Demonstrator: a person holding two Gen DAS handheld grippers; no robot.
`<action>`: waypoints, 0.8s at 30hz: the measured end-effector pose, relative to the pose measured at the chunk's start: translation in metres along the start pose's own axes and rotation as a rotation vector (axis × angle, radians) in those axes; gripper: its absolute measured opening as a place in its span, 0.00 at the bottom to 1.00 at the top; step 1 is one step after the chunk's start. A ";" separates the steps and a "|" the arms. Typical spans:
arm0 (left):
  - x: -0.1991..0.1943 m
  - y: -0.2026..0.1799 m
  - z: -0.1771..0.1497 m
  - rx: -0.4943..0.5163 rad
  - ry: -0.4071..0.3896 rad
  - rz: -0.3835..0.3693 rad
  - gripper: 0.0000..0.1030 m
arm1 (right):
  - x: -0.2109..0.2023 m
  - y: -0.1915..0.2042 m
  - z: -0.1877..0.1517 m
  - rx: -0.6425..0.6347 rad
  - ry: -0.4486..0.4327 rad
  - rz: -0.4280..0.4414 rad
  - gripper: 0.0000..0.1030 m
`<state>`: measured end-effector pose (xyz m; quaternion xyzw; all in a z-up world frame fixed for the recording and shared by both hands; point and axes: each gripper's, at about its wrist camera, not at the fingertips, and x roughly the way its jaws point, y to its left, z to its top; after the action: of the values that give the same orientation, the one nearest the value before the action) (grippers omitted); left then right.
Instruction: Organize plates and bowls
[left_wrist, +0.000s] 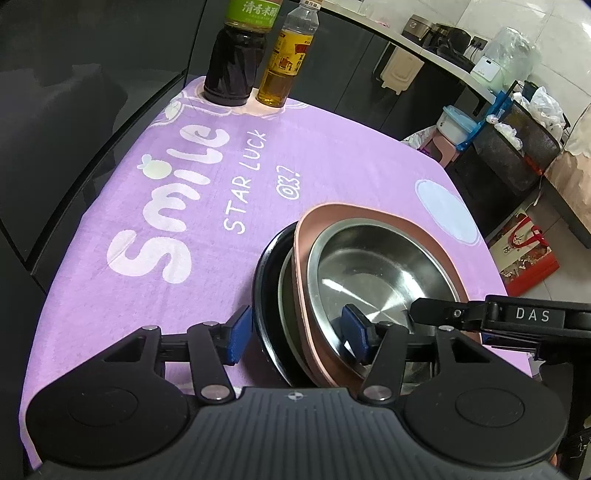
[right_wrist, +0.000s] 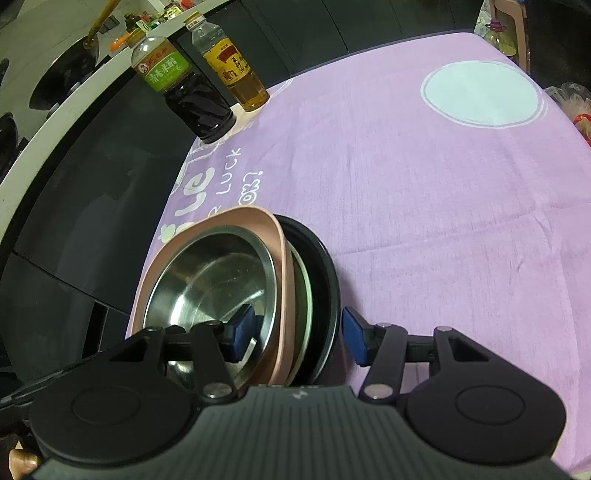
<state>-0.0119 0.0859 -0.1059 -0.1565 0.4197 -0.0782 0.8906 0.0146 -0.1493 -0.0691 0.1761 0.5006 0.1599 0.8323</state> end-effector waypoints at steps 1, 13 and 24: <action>0.000 -0.001 0.000 0.002 -0.001 -0.002 0.49 | 0.001 0.000 0.000 -0.004 0.002 0.006 0.51; -0.001 -0.009 0.000 0.059 -0.023 0.021 0.46 | 0.000 0.009 -0.004 -0.082 -0.033 -0.016 0.52; 0.004 -0.015 0.007 0.061 -0.016 0.028 0.46 | 0.001 0.008 0.000 -0.071 -0.043 -0.027 0.52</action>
<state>-0.0046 0.0723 -0.0993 -0.1237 0.4123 -0.0771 0.8993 0.0144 -0.1416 -0.0663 0.1432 0.4790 0.1624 0.8507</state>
